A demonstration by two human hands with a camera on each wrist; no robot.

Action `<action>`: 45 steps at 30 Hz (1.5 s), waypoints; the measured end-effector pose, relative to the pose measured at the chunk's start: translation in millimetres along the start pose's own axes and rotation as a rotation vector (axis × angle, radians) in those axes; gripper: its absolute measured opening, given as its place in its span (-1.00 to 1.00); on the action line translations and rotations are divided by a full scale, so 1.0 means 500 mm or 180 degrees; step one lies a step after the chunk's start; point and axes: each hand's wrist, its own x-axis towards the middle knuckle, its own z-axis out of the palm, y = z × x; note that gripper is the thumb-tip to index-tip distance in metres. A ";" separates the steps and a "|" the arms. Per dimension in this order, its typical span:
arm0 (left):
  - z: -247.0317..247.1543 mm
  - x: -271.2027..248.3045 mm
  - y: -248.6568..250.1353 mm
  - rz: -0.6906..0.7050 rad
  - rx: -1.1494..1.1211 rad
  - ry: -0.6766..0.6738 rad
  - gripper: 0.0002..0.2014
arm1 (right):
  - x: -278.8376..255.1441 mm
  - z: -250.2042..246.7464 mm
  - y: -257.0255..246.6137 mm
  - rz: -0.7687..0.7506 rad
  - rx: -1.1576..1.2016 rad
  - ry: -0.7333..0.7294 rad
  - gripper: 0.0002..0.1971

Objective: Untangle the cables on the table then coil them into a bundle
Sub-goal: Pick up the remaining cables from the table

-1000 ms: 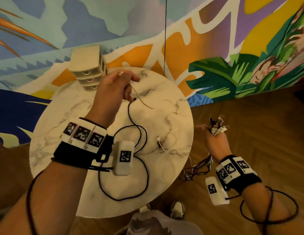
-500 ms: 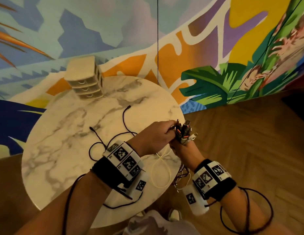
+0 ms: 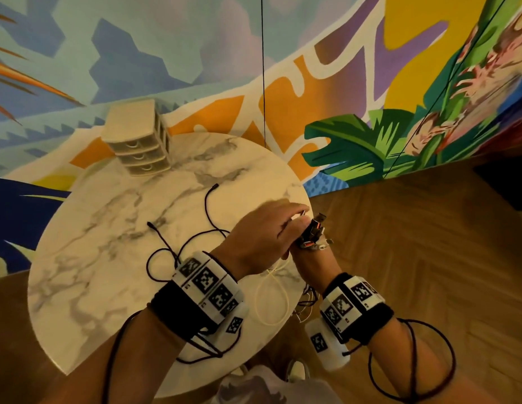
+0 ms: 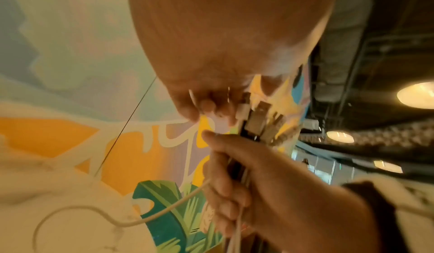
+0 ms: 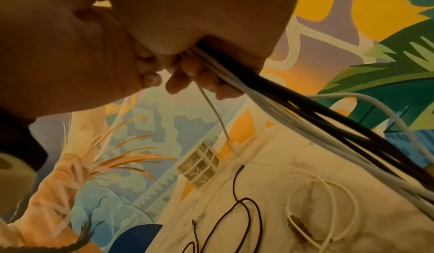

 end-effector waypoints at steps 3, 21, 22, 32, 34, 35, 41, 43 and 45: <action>0.008 0.013 0.021 0.0619 0.0950 0.0540 -0.41 | -0.002 0.012 0.009 -0.0184 0.0071 0.0107 -0.84; 0.112 0.078 0.041 0.0315 0.1849 0.1087 -0.50 | 0.023 0.007 0.043 -0.0034 -0.0640 0.0437 -0.91; 0.113 0.078 0.042 0.0209 0.1852 0.1190 -0.52 | 0.025 0.003 0.037 0.0008 -0.0570 0.0475 -0.90; 0.070 0.061 0.005 -0.0138 -0.0796 0.0726 -0.54 | 0.034 -0.008 0.047 0.0528 0.1113 0.0999 -0.79; 0.067 0.049 -0.030 -0.0212 -0.0921 0.0886 -0.61 | 0.024 -0.043 0.037 0.0336 0.0976 0.0902 -0.72; 0.071 0.043 -0.036 -0.0122 -0.0854 0.0780 -0.62 | 0.017 -0.057 0.041 0.0298 0.0916 0.0785 -0.72; 0.110 0.031 -0.013 0.0205 -0.0732 0.0838 -0.63 | 0.010 -0.048 0.040 -0.0069 0.0695 0.0291 -0.78; 0.113 0.023 -0.008 0.0075 -0.0756 0.0808 -0.57 | 0.006 -0.055 0.039 -0.0178 0.0757 0.0285 -0.70; 0.115 0.017 -0.001 -0.0009 -0.0769 0.0766 -0.53 | 0.002 -0.058 0.035 -0.0224 0.0781 0.0247 -0.65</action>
